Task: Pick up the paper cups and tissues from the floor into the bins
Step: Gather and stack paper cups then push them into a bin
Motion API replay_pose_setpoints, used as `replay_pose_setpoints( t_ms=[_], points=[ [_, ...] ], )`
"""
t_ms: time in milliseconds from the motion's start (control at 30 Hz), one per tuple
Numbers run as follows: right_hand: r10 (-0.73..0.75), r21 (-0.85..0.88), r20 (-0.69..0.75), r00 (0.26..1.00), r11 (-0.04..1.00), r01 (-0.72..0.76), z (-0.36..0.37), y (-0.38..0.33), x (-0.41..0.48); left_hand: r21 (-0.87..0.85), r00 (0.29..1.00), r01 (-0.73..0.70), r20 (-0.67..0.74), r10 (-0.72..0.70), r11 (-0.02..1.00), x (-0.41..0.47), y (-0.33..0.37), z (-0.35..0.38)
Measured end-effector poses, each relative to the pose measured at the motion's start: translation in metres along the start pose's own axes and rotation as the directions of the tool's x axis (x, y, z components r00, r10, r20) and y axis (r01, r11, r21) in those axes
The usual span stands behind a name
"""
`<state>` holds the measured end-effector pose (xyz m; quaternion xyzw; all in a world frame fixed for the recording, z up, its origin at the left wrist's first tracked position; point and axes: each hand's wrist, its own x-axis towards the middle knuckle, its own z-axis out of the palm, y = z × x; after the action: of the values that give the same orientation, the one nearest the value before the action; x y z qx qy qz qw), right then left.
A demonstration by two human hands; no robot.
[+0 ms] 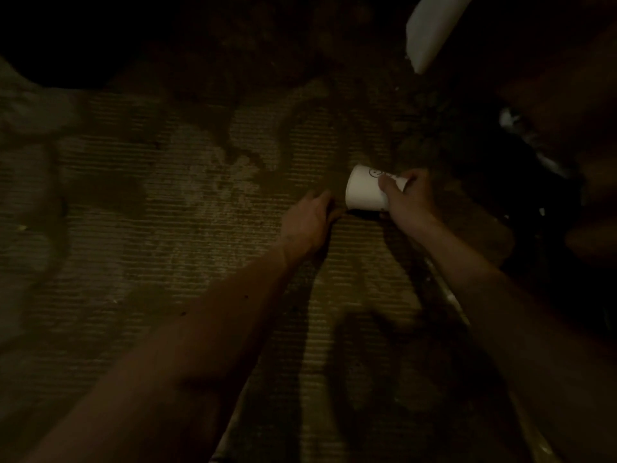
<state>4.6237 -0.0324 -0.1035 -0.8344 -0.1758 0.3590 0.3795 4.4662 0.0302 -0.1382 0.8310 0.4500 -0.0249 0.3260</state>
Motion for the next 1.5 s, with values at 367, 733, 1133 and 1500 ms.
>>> replay_pose_setpoints(
  t_ms=[367, 733, 1133, 1500],
  points=[
    [0.258, 0.161, 0.220, 0.941, 0.941, -0.296, -0.032, -0.023, -0.076, -0.213, 0.931, 0.359, 0.142, -0.335, 0.909, -0.049, -0.005, -0.067],
    [0.152, 0.395, 0.606, 0.781, 0.795, -0.461, -0.074, -0.298, -0.281, -0.953, 0.880, 0.219, 0.099, -0.465, 0.212, -0.227, 0.135, -0.376],
    [-0.048, -0.176, 0.740, 0.671, 0.949, 0.263, -0.127, -0.598, -0.441, -0.816, 0.916, 0.128, -0.120, -0.382, 0.563, -0.391, 0.182, -0.672],
    [-0.194, -0.005, 0.916, 0.352, 0.870, 0.492, -0.089, -0.734, -0.521, -0.763, 0.822, 0.037, -0.344, -0.454, 0.646, -0.478, 0.183, -0.792]
  ],
)
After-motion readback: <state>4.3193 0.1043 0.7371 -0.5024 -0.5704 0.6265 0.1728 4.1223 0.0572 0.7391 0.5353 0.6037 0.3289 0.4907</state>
